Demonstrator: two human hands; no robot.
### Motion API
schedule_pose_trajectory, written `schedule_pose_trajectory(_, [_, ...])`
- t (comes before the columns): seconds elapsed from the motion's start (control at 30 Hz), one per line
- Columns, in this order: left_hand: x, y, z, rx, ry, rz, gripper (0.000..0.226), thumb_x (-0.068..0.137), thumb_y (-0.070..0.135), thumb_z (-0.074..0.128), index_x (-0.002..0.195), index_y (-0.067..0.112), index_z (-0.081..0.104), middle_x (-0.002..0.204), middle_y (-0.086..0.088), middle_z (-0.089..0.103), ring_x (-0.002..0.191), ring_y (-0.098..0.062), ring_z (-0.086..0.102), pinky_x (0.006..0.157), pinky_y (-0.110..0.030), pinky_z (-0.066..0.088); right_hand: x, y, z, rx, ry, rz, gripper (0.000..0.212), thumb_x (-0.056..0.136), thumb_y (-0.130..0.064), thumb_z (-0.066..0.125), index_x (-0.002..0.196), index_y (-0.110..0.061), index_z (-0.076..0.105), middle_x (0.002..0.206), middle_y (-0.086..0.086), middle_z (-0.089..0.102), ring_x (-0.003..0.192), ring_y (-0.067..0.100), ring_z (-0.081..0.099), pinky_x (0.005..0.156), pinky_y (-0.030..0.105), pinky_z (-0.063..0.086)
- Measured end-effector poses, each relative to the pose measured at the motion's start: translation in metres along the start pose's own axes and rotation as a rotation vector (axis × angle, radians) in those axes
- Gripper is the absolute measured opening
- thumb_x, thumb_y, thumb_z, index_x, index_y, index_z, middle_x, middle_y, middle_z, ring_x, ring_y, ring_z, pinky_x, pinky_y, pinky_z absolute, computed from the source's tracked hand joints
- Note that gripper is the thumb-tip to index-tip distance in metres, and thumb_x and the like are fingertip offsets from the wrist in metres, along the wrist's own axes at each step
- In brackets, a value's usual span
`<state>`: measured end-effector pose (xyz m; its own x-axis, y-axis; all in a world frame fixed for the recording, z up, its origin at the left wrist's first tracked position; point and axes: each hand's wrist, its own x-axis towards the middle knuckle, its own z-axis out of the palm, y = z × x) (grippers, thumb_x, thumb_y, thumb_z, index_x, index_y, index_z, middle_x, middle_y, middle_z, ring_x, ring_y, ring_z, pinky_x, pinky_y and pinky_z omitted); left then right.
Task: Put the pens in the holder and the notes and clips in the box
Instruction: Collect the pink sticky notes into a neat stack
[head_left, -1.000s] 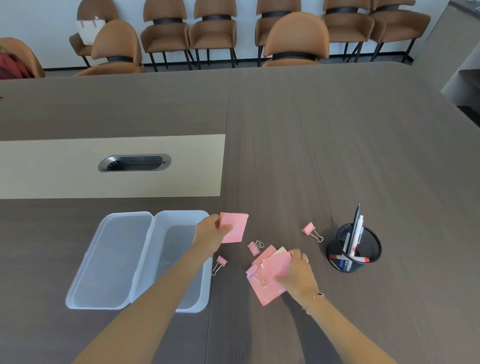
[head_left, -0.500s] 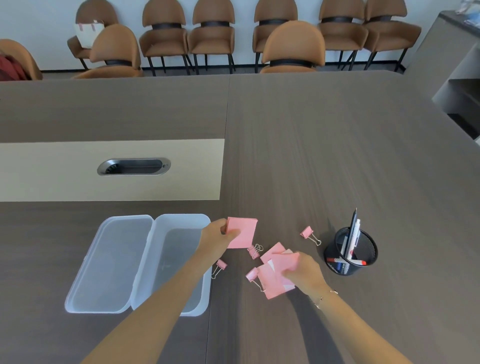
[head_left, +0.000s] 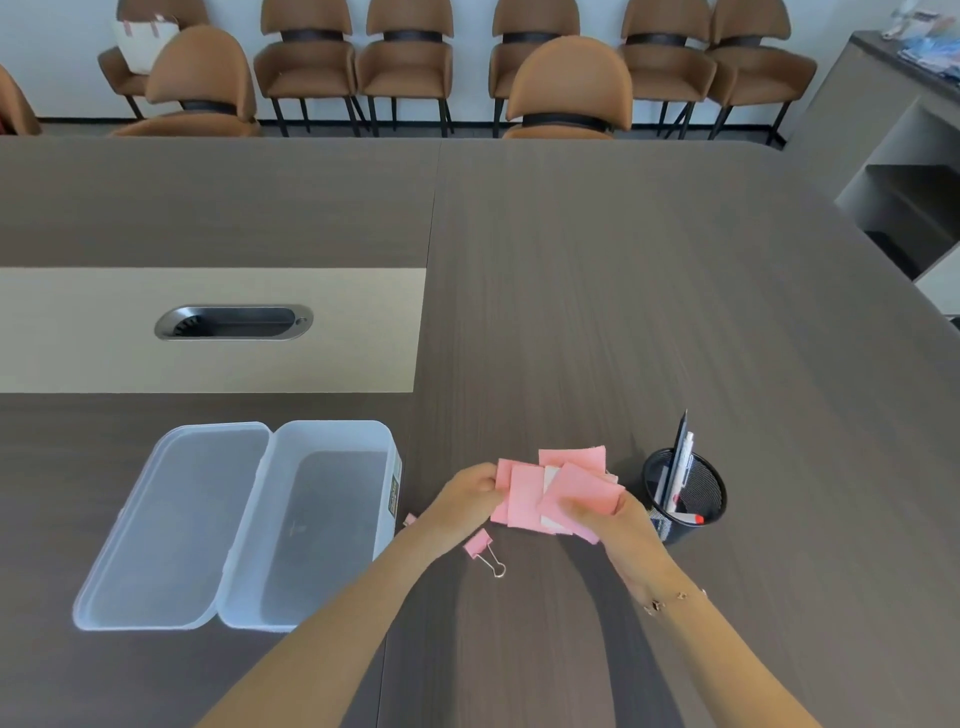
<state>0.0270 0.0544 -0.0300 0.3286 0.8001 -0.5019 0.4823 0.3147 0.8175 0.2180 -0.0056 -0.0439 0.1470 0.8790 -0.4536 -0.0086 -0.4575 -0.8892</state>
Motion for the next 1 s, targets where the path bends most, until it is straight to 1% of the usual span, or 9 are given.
schedule_pose_trajectory(0.07, [-0.001,0.002,0.005,-0.075,-0.045,-0.027,0.022,0.073,0.012,0.049,0.091,0.013,0.061,0.060,0.008,0.054,0.049,-0.002,0.048,0.053,-0.018,0.036,0.005,0.004,0.007,-0.048,0.047,-0.071,0.035,0.069,-0.009,0.072,0.102,-0.020,0.067,0.093,-0.001,0.070,0.088,0.015,0.065,0.063,0.015,0.052])
schedule_pose_trajectory(0.17, [0.002,-0.003,0.013,-0.054,-0.067,0.022,0.025,0.076,0.017,0.057,0.101,0.018,0.063,0.076,0.000,0.065,0.067,-0.012,0.058,0.063,-0.023,0.043,0.006,0.002,0.018,-0.134,0.043,-0.165,0.038,0.077,0.008,0.058,0.096,-0.023,0.066,0.091,0.003,0.070,0.084,0.013,0.065,0.068,0.017,0.055])
schedule_pose_trajectory(0.23, [0.005,-0.010,0.017,-0.033,-0.009,0.085,0.020,0.076,0.027,0.065,0.096,0.030,0.065,0.087,-0.008,0.072,0.075,-0.013,0.060,0.072,-0.028,0.048,0.006,0.006,0.022,-0.175,0.028,-0.172,0.037,0.077,-0.002,0.056,0.111,-0.017,0.059,0.104,0.006,0.069,0.098,0.018,0.065,0.082,0.030,0.057])
schedule_pose_trajectory(0.33, [0.009,-0.017,0.015,-0.020,0.073,0.125,0.018,0.076,0.027,0.066,0.094,0.028,0.067,0.076,-0.005,0.063,0.068,-0.013,0.051,0.067,-0.029,0.042,0.003,0.006,0.019,-0.410,0.037,-0.167,0.040,0.083,-0.011,0.054,0.123,-0.014,0.046,0.112,0.002,0.062,0.107,0.022,0.058,0.093,0.041,0.051])
schedule_pose_trajectory(0.53, [0.014,-0.026,0.014,0.022,0.082,0.139,0.016,0.080,0.018,0.066,0.075,0.033,0.062,0.068,0.000,0.055,0.064,-0.012,0.044,0.063,-0.024,0.036,0.002,0.010,0.004,-0.719,0.206,-0.279,0.050,0.086,-0.018,0.065,0.132,-0.013,0.048,0.132,0.002,0.054,0.122,0.020,0.047,0.108,0.038,0.041])
schedule_pose_trajectory(0.67, [0.020,-0.033,0.024,0.044,0.061,0.122,0.013,0.078,0.019,0.068,0.091,0.018,0.066,0.067,0.009,0.059,0.061,-0.007,0.047,0.058,-0.014,0.038,0.008,0.023,0.005,-0.649,0.162,-0.202,0.046,0.084,-0.009,0.066,0.127,-0.014,0.050,0.123,0.006,0.053,0.104,0.017,0.054,0.096,0.029,0.049])
schedule_pose_trajectory(0.83, [0.022,-0.035,0.034,0.047,0.042,0.125,0.020,0.078,0.019,0.068,0.098,0.022,0.067,0.081,0.004,0.067,0.069,-0.007,0.054,0.062,-0.008,0.042,0.008,0.028,0.013,-0.546,0.137,-0.197,0.028,0.085,-0.005,0.059,0.111,-0.015,0.055,0.100,0.004,0.062,0.074,0.007,0.054,0.065,0.008,0.044])
schedule_pose_trajectory(0.93, [0.024,-0.032,0.033,0.040,0.061,0.124,0.019,0.079,0.020,0.067,0.098,0.022,0.068,0.091,0.000,0.071,0.078,-0.013,0.060,0.070,-0.020,0.045,0.008,0.025,0.011,-0.543,0.124,-0.231,0.033,0.086,-0.007,0.059,0.117,-0.018,0.055,0.103,0.000,0.060,0.081,0.005,0.055,0.067,0.004,0.043])
schedule_pose_trajectory(1.0, [0.025,-0.030,0.029,0.075,0.068,0.124,0.019,0.080,0.019,0.066,0.099,0.022,0.068,0.086,0.005,0.069,0.075,-0.012,0.058,0.066,-0.019,0.043,0.009,0.024,0.006,-0.612,0.111,-0.266,0.039,0.085,-0.010,0.062,0.123,-0.017,0.053,0.110,-0.004,0.058,0.092,0.010,0.055,0.077,0.009,0.042])
